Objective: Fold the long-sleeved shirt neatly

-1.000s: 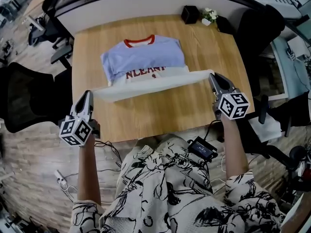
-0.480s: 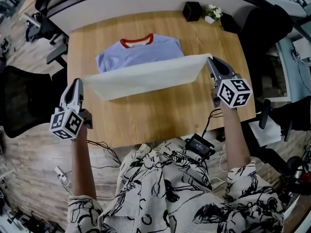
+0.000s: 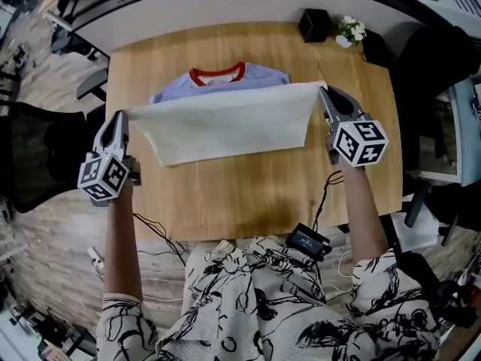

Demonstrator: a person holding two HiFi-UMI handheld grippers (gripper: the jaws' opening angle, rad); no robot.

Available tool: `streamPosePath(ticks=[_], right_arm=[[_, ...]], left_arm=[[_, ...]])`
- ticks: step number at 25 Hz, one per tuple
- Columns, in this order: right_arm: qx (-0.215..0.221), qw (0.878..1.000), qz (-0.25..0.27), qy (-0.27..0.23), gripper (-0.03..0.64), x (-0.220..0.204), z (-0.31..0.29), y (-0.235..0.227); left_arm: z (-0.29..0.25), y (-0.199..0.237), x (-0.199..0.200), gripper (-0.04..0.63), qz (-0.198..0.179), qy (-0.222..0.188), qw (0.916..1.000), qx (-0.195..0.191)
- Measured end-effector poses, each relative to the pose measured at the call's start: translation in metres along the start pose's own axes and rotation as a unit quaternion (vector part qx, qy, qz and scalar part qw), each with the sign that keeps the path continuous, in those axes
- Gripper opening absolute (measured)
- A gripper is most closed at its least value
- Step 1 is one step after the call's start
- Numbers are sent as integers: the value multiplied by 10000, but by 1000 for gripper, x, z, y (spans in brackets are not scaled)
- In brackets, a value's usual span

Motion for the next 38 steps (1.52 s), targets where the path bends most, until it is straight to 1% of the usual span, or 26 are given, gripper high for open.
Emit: streamPosePath(ticks=[2, 5, 11, 15, 20, 24, 28, 31, 35, 38], right_arm=[[44, 10000, 26, 33, 40, 3, -17, -7], [24, 9999, 57, 115, 40, 7, -45, -16], [-173, 9987, 144, 460, 40, 2, -98, -27], [-362, 9964, 114, 754, 40, -12, -129, -37], [-713, 9922, -50, 1023, 40, -34, -170, -52], [-882, 9876, -130, 1294, 40, -50, -197, -58], [-1070, 9790, -67, 1736, 41, -63, -218, -65], [-1153, 9727, 66, 2013, 43, -71, -231, -68], [-1200, 9691, 282, 2137, 44, -76, -240, -68], [-1184, 9671, 433, 2210, 48, -80, -244, -68]], left_arm=[[-18, 6, 0, 28, -108, 105, 9998, 131], [-49, 16, -4, 28, -232, 268, 9993, 153], [-100, 48, -24, 28, -245, 736, 9969, 148], [-140, 62, -39, 28, -293, 1073, 9938, 45], [-192, 78, -56, 28, -427, 1299, 9904, -183], [-223, 94, -70, 28, -303, 1594, 9866, -167], [-243, 99, -87, 29, -461, 1933, 9800, -71], [-250, 102, -97, 29, -555, 2074, 9767, 30], [-251, 99, -102, 29, -891, 2110, 9734, 76], [-253, 97, -106, 32, -1060, 2201, 9697, 60]])
Point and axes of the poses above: the fingertips, and each gripper's own axes: z backward along the fingers, y to its left, x out of its top, the point moved 6 cm from there along z, backward along the fingers, and after that the axes turned 14 degrees about y, right-handed, at the moved point
